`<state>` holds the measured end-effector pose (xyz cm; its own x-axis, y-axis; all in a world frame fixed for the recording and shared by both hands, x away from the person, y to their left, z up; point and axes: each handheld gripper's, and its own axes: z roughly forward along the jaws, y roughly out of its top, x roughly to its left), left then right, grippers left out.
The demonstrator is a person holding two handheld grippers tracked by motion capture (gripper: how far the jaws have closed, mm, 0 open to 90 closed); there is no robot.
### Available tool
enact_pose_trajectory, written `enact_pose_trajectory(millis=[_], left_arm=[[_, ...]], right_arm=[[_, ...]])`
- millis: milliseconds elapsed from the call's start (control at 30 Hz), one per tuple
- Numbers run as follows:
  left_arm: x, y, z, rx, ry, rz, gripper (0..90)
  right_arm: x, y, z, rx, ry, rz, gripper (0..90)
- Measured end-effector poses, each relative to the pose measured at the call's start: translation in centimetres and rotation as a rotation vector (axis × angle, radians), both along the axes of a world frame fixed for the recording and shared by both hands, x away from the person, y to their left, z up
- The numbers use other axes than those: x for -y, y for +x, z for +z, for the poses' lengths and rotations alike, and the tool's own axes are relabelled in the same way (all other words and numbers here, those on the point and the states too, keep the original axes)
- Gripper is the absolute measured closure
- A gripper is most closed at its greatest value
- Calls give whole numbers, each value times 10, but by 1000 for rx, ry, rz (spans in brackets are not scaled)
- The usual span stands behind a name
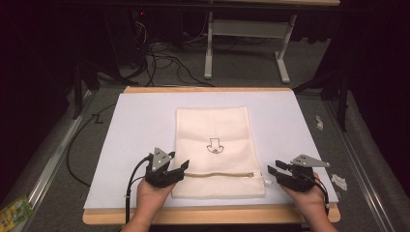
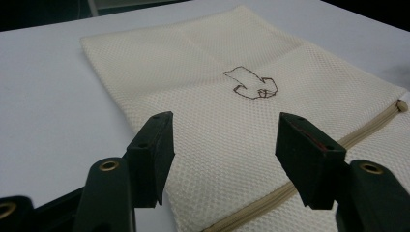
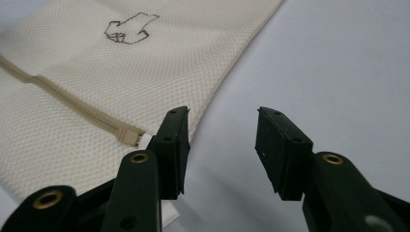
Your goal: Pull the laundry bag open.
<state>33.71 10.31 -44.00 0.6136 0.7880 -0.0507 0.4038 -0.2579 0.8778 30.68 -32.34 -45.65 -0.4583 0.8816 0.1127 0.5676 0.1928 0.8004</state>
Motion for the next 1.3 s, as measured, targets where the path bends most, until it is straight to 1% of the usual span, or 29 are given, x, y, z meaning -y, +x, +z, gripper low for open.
enact_pose_trajectory(millis=[100,167,200,233,367,433,500,533,567,700,767,867,933,967,1000,1033,1100,1133,1267,1300], left_arm=[[1,-1,0,2,13,-7,395],[0,-1,0,2,20,-6,398],[-1,0,-1,3,30,-5,402],[-1,0,-1,3,30,-5,402],[-2,2,-2,-3,26,0,404],[-2,2,-2,-4,24,-1,404],[-2,2,-3,-5,26,-3,405],[-2,2,-3,-5,30,-5,406],[-1,2,-3,-4,31,-9,407],[-1,0,-2,-3,26,-12,413],[-1,0,-3,-5,39,-14,415],[-1,0,-4,-6,43,-16,416],[-1,0,-4,-6,42,-15,417],[0,0,-4,-8,40,-14,417],[0,0,-4,-9,39,-15,417],[0,0,-4,-10,39,-17,419],[1,0,-4,-7,45,-20,420],[1,0,-5,-7,46,-20,420],[3,-1,-5,-11,43,-25,425],[4,-1,-5,-9,46,-30,425]], right_arm=[[-3,-1,-1,-12,1,10,601],[-6,-1,-2,-20,-15,28,618],[-8,-1,-3,-30,-17,31,622],[-8,-1,-3,-30,-17,31,622],[-14,2,-8,-59,-16,56,630],[-16,3,-9,-63,-18,59,631],[-20,4,-11,-66,-27,68,630],[-24,6,-14,-75,-44,76,629],[-26,7,-15,-79,-48,81,629],[-29,9,-17,-90,-52,90,635],[-31,10,-18,-92,-56,93,644],[-33,10,-20,-101,-57,101,672],[-33,10,-20,-100,-58,102,680],[-32,10,-21,-108,-47,102,694],[-32,10,-21,-108,-47,102,694],[-32,10,-22,-119,-34,101,709],[-31,10,-22,-119,-35,105,720],[-31,10,-22,-115,-38,111,736],[-33,8,-21,-124,-45,124,808],[-33,8,-21,-116,-53,134,830]])
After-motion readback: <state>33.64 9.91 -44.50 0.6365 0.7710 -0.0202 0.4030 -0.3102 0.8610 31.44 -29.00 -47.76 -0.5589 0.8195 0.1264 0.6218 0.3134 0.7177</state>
